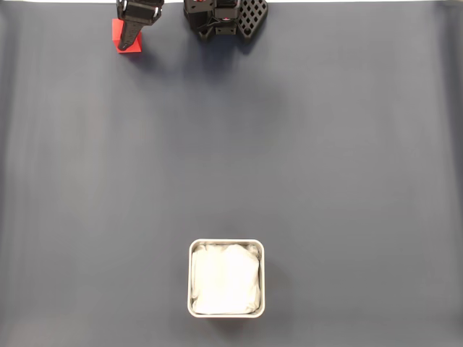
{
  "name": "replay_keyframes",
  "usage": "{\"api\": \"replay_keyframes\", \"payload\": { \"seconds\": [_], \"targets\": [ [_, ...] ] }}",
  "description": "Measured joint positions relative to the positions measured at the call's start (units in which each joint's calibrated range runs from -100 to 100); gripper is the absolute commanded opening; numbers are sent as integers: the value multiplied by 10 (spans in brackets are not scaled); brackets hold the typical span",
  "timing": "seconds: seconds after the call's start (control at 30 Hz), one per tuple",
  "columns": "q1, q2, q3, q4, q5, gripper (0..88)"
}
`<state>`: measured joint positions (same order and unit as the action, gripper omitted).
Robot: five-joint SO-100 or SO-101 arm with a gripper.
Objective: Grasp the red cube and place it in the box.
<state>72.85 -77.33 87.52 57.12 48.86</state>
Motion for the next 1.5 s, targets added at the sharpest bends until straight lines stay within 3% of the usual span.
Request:
{"api": "replay_keyframes", "payload": {
  "seconds": [0.77,1.5],
  "targets": [
    [-10,26,-62,0,-1,58],
    [-140,170,-259,-29,-14,49]
  ]
}}
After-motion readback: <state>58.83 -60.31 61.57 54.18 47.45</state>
